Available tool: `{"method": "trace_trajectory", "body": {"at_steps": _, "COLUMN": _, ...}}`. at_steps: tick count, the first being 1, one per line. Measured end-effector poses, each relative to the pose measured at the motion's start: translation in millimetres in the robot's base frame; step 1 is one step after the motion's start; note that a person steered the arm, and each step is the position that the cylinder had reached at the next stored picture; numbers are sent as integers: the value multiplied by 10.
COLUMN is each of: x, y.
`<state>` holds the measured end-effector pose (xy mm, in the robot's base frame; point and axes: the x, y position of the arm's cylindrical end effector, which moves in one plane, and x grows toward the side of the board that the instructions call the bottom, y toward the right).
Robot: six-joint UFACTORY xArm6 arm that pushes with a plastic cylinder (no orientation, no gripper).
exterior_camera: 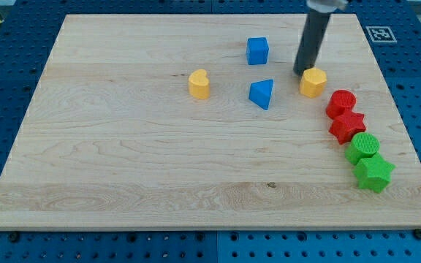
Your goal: Move the blue cube diagonally to the top left side of the yellow heart
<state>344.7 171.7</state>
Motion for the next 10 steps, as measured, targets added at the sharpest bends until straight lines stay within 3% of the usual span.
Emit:
{"method": "trace_trajectory", "body": {"at_steps": 1, "x": -340, "y": 125}}
{"method": "trace_trajectory", "body": {"at_steps": 2, "x": -376, "y": -169}}
{"method": "trace_trajectory", "body": {"at_steps": 7, "x": -387, "y": -2342}}
{"method": "trace_trajectory", "body": {"at_steps": 10, "x": -802, "y": -2967}}
